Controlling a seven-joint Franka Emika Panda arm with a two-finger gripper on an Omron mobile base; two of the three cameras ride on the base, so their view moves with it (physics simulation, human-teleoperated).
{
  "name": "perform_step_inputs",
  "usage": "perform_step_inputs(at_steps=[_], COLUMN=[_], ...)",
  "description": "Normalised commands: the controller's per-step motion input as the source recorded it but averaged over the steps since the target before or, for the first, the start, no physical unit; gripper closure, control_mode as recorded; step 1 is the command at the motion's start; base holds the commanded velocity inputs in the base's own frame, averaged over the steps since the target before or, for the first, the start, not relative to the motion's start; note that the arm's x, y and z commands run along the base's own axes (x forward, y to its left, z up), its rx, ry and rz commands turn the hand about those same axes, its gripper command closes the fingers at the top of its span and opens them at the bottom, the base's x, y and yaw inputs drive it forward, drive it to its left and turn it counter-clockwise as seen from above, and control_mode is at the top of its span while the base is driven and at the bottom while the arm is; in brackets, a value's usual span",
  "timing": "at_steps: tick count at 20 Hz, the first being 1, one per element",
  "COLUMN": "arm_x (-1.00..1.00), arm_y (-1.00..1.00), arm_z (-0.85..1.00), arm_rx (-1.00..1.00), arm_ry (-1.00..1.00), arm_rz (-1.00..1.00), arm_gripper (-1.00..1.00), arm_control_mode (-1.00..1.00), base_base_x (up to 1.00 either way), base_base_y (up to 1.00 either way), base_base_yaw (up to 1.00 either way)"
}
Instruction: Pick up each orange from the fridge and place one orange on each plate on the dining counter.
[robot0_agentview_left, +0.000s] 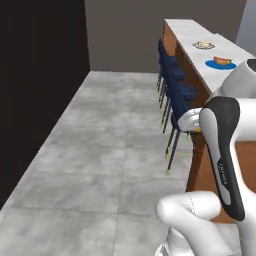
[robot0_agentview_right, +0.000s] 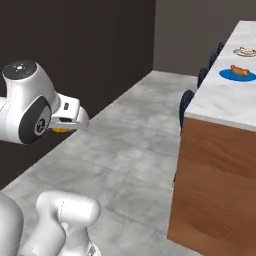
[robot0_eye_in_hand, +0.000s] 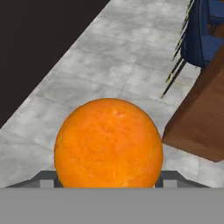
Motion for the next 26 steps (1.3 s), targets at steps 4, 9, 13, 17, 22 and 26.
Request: perform_step_inputs(at_steps=[4,9,13,17,22,26], arm_x=[0.00,0.00,0.00,0.00,0.00,0.00], arm_y=[0.00,0.00,0.00,0.00,0.00,0.00], arm_z=[0.00,0.00,0.00,0.00,0.00,0.00], arm_rx=[0.00,0.00,0.00,0.00,0.00,0.00], arm_ry=[0.00,0.00,0.00,0.00,0.00,0.00], arm_rz=[0.00,0.00,0.00,0.00,0.00,0.00], arm_gripper=[1.00,1.00,1.00,1.00,1.00,1.00], arm_control_mode=[1.00,1.00,1.00,1.00,1.00,1.00], base_base_x=[1.00,0.99,0.81,0.78,0.86,0.83], base_base_y=[1.00,1.00,1.00,1.00,1.00,1.00], base_base_yaw=[-0.50,-0.56,-0.63,-0.63,-0.57,-0.57])
